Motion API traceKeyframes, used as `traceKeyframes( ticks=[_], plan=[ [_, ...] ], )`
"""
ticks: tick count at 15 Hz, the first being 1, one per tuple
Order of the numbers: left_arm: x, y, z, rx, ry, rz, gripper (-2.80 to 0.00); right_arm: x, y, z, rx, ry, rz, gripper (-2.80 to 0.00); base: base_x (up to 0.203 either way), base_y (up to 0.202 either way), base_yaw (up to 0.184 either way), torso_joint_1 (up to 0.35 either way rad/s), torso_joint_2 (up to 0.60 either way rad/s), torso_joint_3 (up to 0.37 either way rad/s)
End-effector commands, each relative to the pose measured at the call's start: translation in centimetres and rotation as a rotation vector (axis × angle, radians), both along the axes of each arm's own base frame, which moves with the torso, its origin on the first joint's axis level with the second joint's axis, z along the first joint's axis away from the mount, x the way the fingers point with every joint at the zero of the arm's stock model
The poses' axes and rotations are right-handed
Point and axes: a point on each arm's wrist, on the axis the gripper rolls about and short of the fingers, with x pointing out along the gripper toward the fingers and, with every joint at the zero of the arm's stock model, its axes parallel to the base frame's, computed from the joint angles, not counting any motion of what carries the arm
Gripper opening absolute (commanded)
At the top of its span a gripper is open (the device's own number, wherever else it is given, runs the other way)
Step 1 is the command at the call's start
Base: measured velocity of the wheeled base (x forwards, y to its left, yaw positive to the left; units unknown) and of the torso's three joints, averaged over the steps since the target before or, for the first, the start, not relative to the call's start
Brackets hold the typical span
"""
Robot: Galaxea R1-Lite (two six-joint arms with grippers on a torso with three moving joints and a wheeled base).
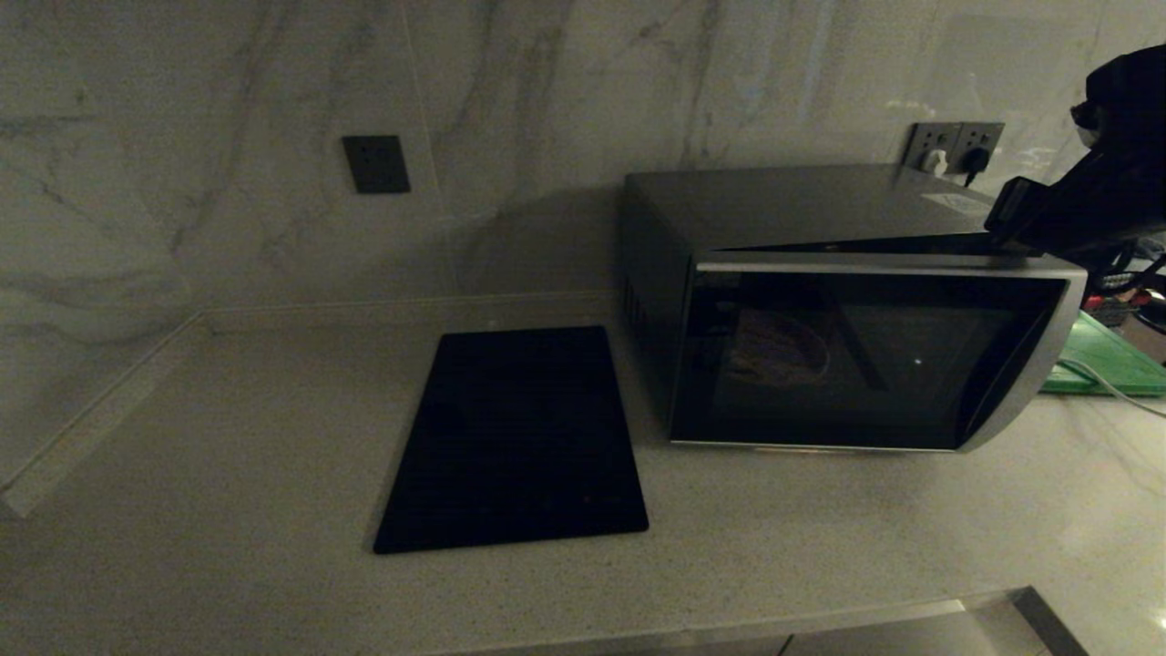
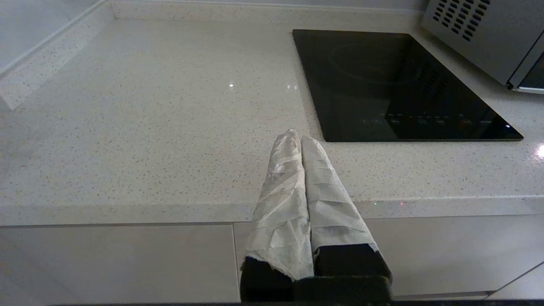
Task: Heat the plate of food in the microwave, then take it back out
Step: Open the microwave oven
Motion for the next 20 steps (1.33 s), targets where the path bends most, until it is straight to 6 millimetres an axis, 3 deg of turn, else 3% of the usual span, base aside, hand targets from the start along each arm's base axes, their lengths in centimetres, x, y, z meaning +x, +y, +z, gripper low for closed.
traceKeyframes(
  ticks=[1, 6, 13, 20],
  plan=[
    [0.0, 0.0, 0.0, -0.001, 0.001, 0.001, -2.80, -1.1, 0.1, 0.8, 0.004, 0.008, -0.001, -2.80, 0.000, 0.000, 0.000, 0.000, 0.00, 0.000],
    [0.0, 0.0, 0.0, -0.001, 0.001, 0.001, -2.80, -5.6, 1.1, 2.2, 0.034, 0.147, 0.009, -2.80, 0.000, 0.000, 0.000, 0.000, 0.00, 0.000],
    [0.0, 0.0, 0.0, -0.001, 0.001, 0.001, -2.80, -13.5, 5.6, 4.1, 0.099, 0.348, 0.223, -2.80, 0.000, 0.000, 0.000, 0.000, 0.00, 0.000],
    [0.0, 0.0, 0.0, -0.001, 0.001, 0.001, -2.80, -15.3, 7.0, 3.2, 0.109, 0.519, 0.277, -2.80, 0.000, 0.000, 0.000, 0.000, 0.00, 0.000]
  ],
)
